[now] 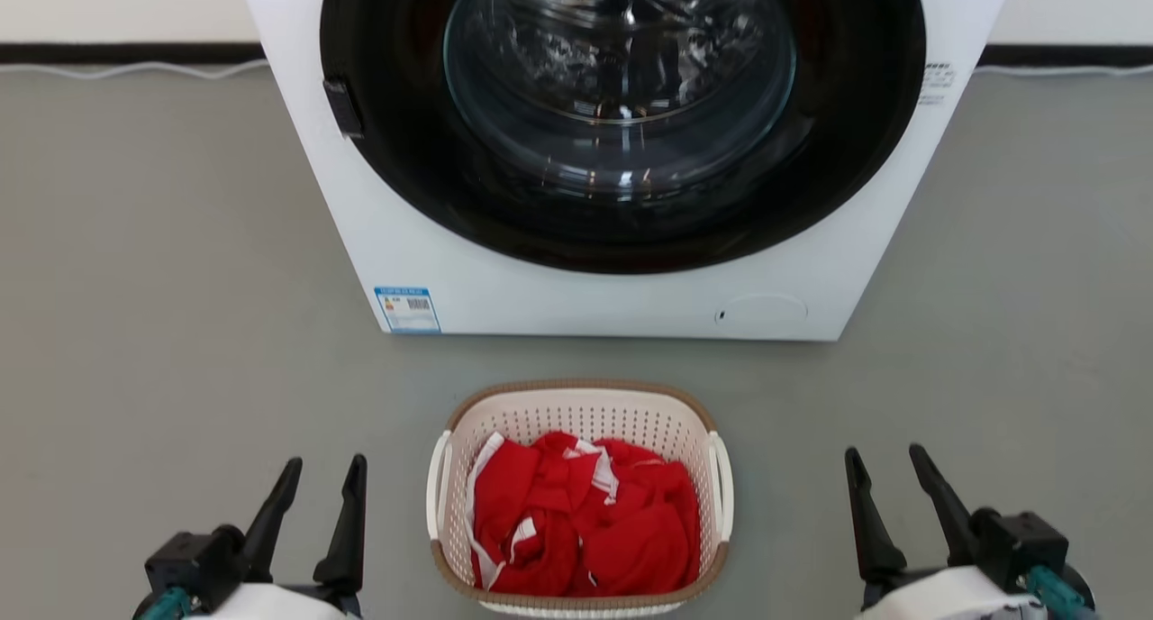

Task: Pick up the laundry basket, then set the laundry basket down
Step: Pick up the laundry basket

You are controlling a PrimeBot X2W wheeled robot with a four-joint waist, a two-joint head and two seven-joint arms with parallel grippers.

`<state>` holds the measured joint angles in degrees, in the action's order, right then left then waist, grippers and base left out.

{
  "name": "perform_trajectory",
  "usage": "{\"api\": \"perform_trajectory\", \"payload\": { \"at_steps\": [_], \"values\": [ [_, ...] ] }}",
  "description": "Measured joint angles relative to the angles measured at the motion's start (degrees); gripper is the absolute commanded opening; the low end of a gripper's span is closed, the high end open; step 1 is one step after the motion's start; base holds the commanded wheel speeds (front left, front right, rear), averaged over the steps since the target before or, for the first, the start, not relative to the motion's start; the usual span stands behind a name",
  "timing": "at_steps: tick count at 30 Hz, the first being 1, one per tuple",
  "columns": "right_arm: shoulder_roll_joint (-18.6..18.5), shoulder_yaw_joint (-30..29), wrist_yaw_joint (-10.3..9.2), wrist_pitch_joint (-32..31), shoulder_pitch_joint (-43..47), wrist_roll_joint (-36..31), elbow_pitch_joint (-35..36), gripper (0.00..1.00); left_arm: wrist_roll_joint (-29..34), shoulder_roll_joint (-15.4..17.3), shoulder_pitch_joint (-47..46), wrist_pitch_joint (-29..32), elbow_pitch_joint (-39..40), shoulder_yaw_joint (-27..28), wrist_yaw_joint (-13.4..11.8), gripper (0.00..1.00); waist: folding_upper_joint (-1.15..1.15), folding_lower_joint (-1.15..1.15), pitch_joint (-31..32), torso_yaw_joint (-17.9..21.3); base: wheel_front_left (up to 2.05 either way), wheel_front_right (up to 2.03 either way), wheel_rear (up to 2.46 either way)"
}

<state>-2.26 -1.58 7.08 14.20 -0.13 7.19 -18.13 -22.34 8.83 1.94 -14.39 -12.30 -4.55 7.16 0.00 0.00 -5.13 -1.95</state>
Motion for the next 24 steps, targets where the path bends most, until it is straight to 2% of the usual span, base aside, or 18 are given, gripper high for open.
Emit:
{"api": "perform_trajectory", "payload": {
  "at_steps": [9,24],
  "values": [
    [-0.15,0.51,0.00,0.00,-5.67,0.55,-0.97,1.00,-2.66,1.01,-5.42,-0.01,0.18,-0.38,0.00,1.00,0.00,0.00,-6.45,-0.16,0.00,0.00,0.00],
    [-0.68,2.83,0.00,0.02,-17.92,1.52,-3.94,1.00,-6.66,5.14,-16.12,-0.26,-1.29,-2.94,0.00,1.00,0.00,0.00,-20.43,0.39,0.00,0.00,0.00]
  ]
}}
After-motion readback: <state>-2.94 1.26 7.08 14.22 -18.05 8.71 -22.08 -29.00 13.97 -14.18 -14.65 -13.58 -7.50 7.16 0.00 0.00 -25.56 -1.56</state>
